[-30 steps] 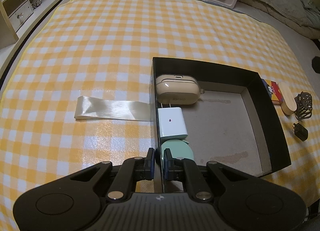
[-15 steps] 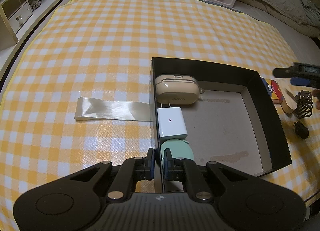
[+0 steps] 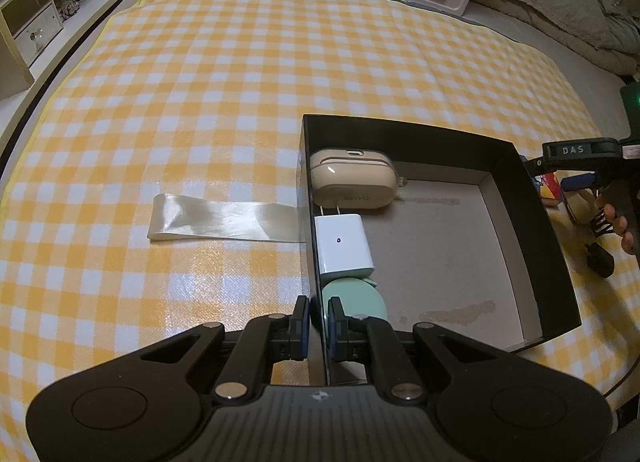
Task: Organize rigid objects
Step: 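Move the right gripper to the red-blue-yellow card box and grasp it, then carry the card box into the black box and release it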
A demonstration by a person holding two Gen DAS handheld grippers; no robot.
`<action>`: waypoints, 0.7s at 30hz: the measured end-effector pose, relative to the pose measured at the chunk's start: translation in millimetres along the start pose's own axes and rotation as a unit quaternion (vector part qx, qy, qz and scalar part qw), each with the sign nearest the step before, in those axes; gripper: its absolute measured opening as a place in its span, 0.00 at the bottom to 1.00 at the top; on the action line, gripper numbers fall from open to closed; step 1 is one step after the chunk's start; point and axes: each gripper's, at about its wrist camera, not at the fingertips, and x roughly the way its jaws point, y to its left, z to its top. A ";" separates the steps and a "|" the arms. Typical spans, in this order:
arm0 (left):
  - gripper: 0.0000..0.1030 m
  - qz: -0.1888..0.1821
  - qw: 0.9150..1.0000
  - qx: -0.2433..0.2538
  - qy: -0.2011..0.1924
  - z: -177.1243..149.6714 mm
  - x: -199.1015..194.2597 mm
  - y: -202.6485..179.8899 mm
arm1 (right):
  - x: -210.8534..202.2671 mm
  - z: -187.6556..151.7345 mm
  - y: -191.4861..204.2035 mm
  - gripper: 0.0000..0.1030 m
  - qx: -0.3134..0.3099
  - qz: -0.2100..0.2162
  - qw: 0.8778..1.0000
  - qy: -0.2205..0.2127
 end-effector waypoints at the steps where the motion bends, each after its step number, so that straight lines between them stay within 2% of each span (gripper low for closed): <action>1: 0.09 0.000 1.000 0.000 0.000 0.1 -0.1 -0.5 | 0.7 -0.7 -2.6 0.97 0.006 0.003 1.000 -0.001; 6: 0.09 0.000 1.000 -0.001 0.000 -0.1 -0.1 -0.9 | 5.3 -3.6 -1.7 0.97 -0.009 0.006 1.000 0.007; 10: 0.09 0.001 1.000 0.000 0.000 0.0 0.1 -1.8 | 11.3 -5.7 18.3 0.96 -0.042 -0.023 0.999 0.007; 13: 0.09 0.000 1.000 -0.001 0.000 0.2 0.3 -1.9 | 11.2 -11.2 30.1 0.88 -0.044 -0.047 0.998 0.005; 19: 0.09 0.001 1.000 0.000 0.001 0.4 0.7 -2.2 | 6.2 -11.3 34.0 0.86 -0.039 -0.043 0.998 0.000; 21: 0.09 0.001 1.000 0.000 0.000 0.3 0.5 -2.4 | -9.0 -6.6 24.1 0.86 -0.033 -0.041 0.999 -0.013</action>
